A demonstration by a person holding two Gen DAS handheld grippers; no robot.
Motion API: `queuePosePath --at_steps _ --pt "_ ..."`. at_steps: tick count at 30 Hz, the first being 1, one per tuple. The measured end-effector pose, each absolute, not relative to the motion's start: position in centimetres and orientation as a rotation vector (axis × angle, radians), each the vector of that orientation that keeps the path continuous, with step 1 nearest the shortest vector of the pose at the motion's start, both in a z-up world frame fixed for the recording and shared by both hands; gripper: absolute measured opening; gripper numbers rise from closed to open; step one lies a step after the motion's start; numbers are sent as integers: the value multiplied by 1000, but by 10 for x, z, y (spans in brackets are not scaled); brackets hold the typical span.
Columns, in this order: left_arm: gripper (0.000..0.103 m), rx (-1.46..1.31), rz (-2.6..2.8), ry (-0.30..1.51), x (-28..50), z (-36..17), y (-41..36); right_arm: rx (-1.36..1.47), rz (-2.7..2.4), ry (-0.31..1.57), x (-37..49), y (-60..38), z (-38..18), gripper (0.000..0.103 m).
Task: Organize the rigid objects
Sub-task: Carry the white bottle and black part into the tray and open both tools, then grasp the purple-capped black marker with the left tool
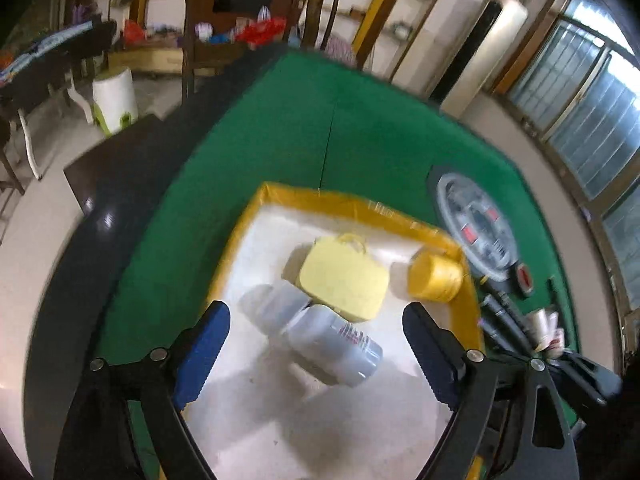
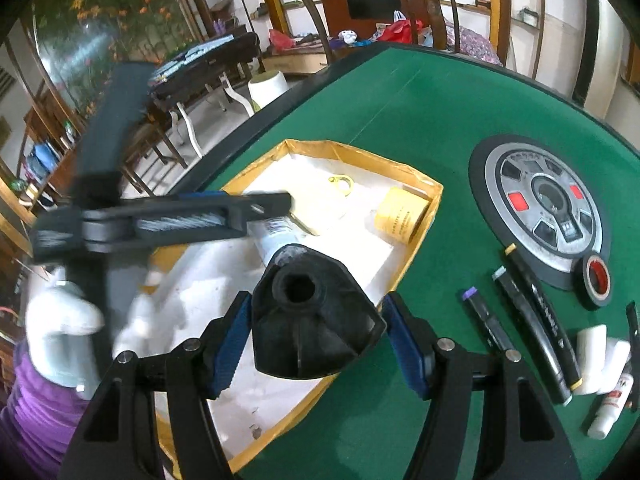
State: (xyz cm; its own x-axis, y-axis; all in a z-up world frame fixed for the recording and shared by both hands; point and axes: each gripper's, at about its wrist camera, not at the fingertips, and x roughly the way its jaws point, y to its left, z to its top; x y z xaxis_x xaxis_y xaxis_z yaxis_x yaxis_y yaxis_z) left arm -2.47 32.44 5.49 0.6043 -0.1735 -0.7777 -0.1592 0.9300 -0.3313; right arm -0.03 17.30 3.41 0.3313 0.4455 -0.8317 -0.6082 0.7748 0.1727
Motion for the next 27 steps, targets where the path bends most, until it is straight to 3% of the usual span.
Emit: queuePosePath --at_steps 9,19,27 --pt "94 -468 -1 694 -102 103 350 -320 629 1061 20 206 14 66" --pt "95 -527 34 661 -136 99 347 -245 600 1047 23 199 21 71" --pt "95 -494 4 641 -150 108 303 -271 499 866 -11 149 53 75"
